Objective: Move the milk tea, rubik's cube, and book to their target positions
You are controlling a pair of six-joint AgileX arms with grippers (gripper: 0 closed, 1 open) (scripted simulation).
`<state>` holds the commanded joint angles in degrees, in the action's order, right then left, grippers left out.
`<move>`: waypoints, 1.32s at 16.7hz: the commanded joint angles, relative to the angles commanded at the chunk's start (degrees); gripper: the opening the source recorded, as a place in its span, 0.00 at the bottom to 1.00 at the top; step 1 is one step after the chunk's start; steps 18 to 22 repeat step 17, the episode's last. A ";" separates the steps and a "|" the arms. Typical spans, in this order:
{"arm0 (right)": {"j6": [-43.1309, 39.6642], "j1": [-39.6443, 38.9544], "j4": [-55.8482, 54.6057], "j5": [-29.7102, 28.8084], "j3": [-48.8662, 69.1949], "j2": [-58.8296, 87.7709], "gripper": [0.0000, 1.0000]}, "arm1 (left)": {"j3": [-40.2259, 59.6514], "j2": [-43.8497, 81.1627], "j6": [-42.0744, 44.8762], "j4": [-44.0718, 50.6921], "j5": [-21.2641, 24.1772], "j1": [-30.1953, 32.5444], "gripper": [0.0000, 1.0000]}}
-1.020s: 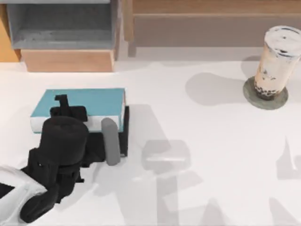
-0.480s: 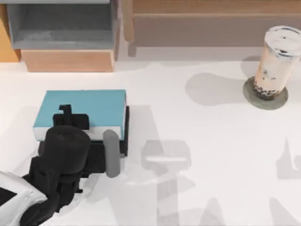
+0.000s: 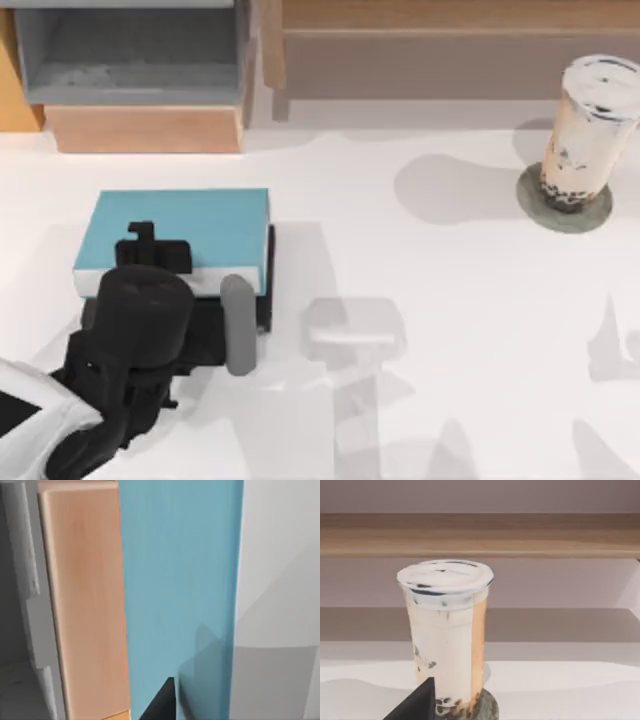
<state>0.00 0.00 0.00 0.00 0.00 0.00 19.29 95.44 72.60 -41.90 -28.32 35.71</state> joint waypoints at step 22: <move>0.00 0.00 0.00 0.00 0.00 0.00 1.00 | 0.00 0.00 0.00 0.00 0.00 0.00 1.00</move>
